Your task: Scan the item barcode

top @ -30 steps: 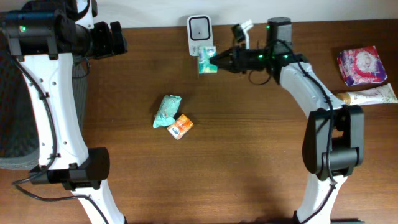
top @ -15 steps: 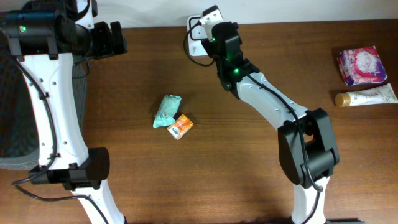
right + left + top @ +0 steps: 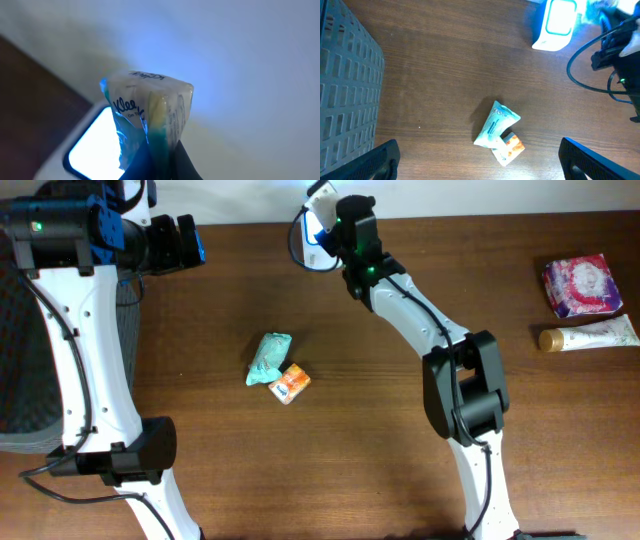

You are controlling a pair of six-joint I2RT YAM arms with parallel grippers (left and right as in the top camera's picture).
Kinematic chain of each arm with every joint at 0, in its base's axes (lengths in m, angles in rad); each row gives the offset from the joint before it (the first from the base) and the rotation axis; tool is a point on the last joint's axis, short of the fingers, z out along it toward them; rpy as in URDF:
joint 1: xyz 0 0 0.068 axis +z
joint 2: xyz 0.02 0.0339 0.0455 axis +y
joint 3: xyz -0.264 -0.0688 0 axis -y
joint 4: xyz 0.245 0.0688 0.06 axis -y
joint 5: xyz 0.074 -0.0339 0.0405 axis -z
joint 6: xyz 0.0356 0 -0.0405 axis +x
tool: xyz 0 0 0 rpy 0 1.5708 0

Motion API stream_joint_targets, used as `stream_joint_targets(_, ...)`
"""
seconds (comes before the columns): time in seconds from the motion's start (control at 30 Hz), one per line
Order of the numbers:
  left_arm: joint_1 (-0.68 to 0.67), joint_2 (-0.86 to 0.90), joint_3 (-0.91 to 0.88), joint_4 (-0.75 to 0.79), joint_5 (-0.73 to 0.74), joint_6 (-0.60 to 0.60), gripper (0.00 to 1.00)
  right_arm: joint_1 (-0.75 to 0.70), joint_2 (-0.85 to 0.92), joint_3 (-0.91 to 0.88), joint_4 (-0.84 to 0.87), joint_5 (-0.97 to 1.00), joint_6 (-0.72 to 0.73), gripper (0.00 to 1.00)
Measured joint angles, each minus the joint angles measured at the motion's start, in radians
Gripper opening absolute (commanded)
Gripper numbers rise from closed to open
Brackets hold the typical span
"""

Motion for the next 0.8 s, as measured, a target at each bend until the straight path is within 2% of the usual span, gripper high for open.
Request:
stream_joint_targets(0.1, 0.0, 0.0, 0.0, 0.0, 0.0, 0.0, 0.99, -0.024, 0.019, 0.0, -0.039, 0.0, 0.016, 0.04)
stream_joint_targets(0.2, 0.0, 0.0, 0.0, 0.0, 0.0, 0.0, 0.99, -0.037, 0.017, 0.0, -0.058, 0.078, 0.168, 0.04)
stream_joint_targets(0.27, 0.0, 0.0, 0.0, 0.0, 0.0, 0.0, 0.99, -0.078, -0.009, 0.001, -0.172, 0.103, 0.304, 0.04)
stream_joint_targets(0.33, 0.0, 0.0, 0.0, -0.003, 0.0, 0.0, 0.99, -0.177, -0.075, 0.003, -0.368, 0.11, 0.484, 0.04)
stream_joint_targets(0.37, 0.0, 0.0, 0.0, -0.002, 0.0, 0.0, 0.99, -0.278, -0.135, 0.002, -0.507, 0.105, 0.616, 0.04)
stream_joint_targets(0.43, 0.0, 0.0, 0.0, -0.001, 0.0, 0.0, 0.99, -0.451, -0.222, 0.008, -0.665, 0.078, 0.795, 0.04)
stream_joint_targets(0.5, 0.0, 0.0, 0.0, 0.0, 0.0, 0.0, 0.99, -0.647, -0.302, 0.017, -0.816, 0.035, 0.967, 0.04)
stream_joint_targets(0.53, 0.0, 0.0, 0.0, -0.001, 0.0, 0.0, 0.99, -0.698, -0.316, 0.019, -0.872, 0.005, 1.007, 0.04)
stream_joint_targets(0.57, 0.0, 0.0, 0.0, 0.0, 0.0, 0.0, 0.99, -0.826, -0.328, 0.02, -0.998, -0.051, 1.098, 0.04)
stream_joint_targets(0.67, 0.0, 0.0, 0.0, -0.001, 0.0, 0.0, 0.99, -0.972, -0.327, 0.006, -1.131, -0.094, 1.165, 0.04)
stream_joint_targets(0.8, 0.0, 0.0, 0.0, 0.0, 0.0, 0.0, 0.99, -1.093, -0.323, -0.103, -1.116, -0.104, 1.185, 0.04)
